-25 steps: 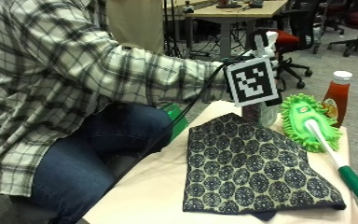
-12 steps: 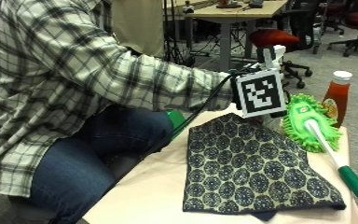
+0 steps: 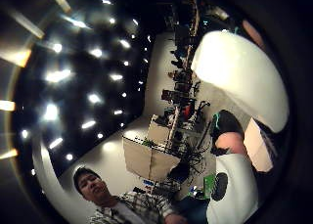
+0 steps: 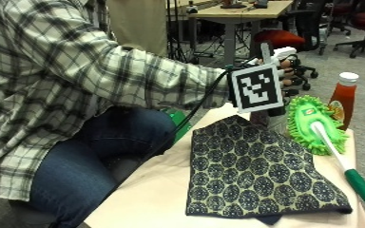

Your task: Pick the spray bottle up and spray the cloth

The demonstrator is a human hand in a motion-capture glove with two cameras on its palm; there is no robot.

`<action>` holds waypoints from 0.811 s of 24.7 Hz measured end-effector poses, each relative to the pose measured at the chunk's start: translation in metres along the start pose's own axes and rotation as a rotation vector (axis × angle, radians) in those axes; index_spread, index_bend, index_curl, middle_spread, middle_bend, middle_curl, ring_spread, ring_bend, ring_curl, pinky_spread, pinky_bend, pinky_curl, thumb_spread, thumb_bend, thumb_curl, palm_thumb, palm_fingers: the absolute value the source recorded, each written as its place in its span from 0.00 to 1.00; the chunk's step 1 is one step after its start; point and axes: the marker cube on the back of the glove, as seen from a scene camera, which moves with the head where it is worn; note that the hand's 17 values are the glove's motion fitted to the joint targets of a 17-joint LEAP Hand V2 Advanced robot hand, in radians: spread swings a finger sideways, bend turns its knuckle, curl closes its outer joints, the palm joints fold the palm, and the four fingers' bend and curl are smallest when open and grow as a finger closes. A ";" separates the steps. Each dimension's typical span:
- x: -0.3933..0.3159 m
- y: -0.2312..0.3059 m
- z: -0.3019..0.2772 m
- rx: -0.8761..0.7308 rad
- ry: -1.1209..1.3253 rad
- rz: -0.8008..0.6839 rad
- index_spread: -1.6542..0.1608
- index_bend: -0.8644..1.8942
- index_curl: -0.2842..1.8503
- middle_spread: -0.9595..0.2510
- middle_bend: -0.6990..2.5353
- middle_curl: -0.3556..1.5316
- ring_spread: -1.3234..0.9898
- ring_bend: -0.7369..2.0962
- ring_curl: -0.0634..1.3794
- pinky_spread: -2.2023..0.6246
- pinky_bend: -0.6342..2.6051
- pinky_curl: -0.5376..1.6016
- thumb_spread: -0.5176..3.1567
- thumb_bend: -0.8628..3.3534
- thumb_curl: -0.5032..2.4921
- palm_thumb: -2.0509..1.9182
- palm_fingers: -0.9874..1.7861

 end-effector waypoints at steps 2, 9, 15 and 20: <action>-0.012 0.007 -0.006 -0.003 -0.006 -0.010 0.77 0.36 0.37 0.72 0.28 0.42 0.52 0.41 0.36 0.81 0.25 0.44 0.32 0.20 0.40 0.77 0.51; -0.057 0.052 -0.029 -0.061 0.122 -0.103 0.73 0.35 0.33 0.72 0.27 0.40 0.55 0.37 0.31 0.83 0.26 0.43 0.36 0.19 0.38 0.74 0.40; -0.088 0.121 -0.063 -0.092 0.416 -0.101 0.73 0.37 0.31 0.72 0.27 0.39 0.57 0.36 0.28 0.84 0.26 0.42 0.39 0.19 0.37 0.71 0.40; -0.106 0.193 -0.112 -0.006 0.730 0.011 0.73 0.39 0.31 0.73 0.27 0.38 0.58 0.35 0.27 0.84 0.25 0.41 0.41 0.19 0.35 0.67 0.40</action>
